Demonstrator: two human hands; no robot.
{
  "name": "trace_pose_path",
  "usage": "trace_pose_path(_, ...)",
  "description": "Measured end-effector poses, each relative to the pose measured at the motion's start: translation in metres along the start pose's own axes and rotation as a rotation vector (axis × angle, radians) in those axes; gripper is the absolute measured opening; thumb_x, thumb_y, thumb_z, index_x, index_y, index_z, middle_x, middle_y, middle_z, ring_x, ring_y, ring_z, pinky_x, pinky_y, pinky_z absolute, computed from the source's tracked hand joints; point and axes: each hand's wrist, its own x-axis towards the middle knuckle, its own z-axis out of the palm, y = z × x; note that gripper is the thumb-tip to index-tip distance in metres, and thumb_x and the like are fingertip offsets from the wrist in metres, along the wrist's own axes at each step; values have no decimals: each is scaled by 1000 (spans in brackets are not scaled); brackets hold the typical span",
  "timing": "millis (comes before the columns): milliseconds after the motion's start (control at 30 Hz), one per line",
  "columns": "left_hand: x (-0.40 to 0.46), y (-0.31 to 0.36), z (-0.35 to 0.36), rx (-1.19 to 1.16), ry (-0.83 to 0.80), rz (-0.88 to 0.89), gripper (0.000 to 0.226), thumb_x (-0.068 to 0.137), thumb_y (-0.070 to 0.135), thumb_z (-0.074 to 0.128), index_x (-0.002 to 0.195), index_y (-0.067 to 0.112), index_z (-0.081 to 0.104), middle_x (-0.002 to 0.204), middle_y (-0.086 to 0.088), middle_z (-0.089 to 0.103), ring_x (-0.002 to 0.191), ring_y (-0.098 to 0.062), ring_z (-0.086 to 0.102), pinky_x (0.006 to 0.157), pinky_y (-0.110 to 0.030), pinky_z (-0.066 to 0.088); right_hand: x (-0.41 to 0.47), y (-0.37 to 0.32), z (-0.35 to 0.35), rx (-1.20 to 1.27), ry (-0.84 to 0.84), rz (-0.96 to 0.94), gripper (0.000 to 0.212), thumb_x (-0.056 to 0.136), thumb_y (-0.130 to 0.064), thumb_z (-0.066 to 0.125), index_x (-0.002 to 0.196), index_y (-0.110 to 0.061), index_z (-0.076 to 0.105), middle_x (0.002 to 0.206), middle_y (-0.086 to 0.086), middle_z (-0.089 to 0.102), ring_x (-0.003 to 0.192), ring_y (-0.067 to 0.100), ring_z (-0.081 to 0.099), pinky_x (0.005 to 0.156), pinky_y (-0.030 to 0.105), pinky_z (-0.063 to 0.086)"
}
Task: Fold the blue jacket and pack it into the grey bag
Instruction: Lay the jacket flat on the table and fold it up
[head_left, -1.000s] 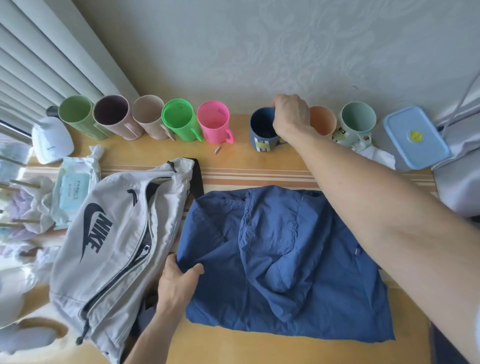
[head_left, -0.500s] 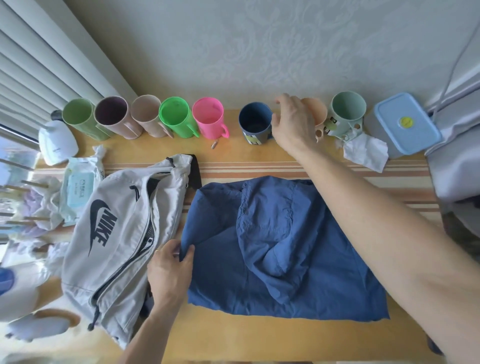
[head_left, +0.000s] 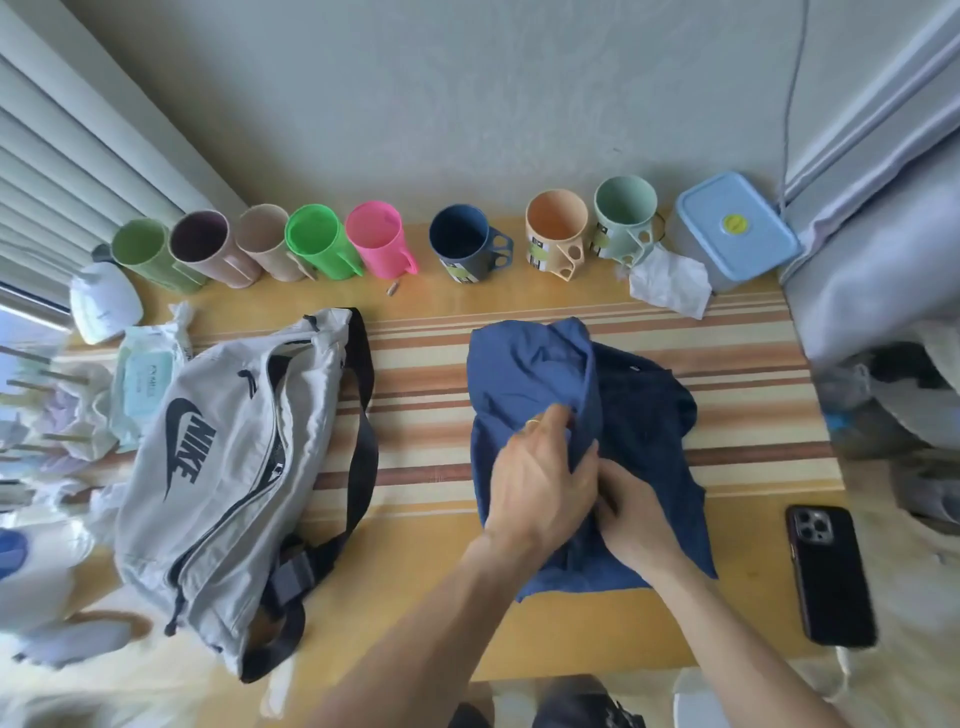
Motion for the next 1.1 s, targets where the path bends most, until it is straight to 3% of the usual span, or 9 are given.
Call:
trace_pose_path(100,-8,15,42,-99,-345,73,49,93,51,57,134,24,52,124,-3,67,109,-19,63,96,-39,51,-26,35,-27,161,392,332,27,100,-7,50,109,-24,68,105,-5,74,100,22,67,82,31,51)
trace_pose_path(167,-18,5,53,-23,-153,244,38,99,37,55,133,21,58,142,-1,60,123,-18,57,106,-37,46,-38,52,-43,200,467,507,26,104,-18,48,123,-15,65,123,8,69,113,31,62,95,42,48)
trace_pose_path(267,-29,-31,64,276,176,304,36,100,27,55,135,22,60,152,-6,51,139,-27,44,116,-44,38,-44,58,-55,370,414,611,30,103,-36,51,123,-17,60,121,5,61,107,23,54,94,40,43)
trace_pose_path(433,-28,-78,90,621,-342,172,63,99,46,41,159,31,30,172,-6,2,158,-33,2,127,-53,3,-33,56,-53,538,243,628,84,79,-49,80,150,-26,40,147,-3,51,134,22,50,108,47,44)
trace_pose_path(600,-21,-83,93,571,-455,163,69,94,34,44,160,30,23,172,-3,-6,158,-29,-7,128,-49,-2,-13,36,-49,535,152,514,63,78,-15,84,132,-32,55,115,-6,70,102,14,68,83,34,57)
trace_pose_path(733,-21,-86,78,115,-86,172,47,94,26,51,140,19,57,156,-5,46,145,-28,37,120,-46,32,-3,14,-48,409,192,506,54,76,-47,80,122,-26,62,115,-4,70,99,18,66,88,40,55)
trace_pose_path(867,4,-87,49,-197,257,-349,50,90,23,61,139,16,49,137,0,54,124,-25,46,107,-47,41,7,16,-62,309,217,600,94,70,-78,67,141,-20,49,132,0,57,121,27,55,101,44,45)
trace_pose_path(1000,58,-88,24,-401,135,-477,78,80,30,71,149,16,37,142,-2,52,128,-24,53,108,-44,46,7,14,-60,-212,423,-26,62,80,-55,72,128,-18,57,118,1,61,110,21,56,92,37,49)
trace_pose_path(1100,100,-79,16,-489,35,-557,83,76,28,78,147,13,38,132,-1,59,117,-23,59,97,-38,51,-15,2,-33,-421,77,-448,50,83,-59,66,118,-24,62,106,-10,61,97,11,56,85,28,49)
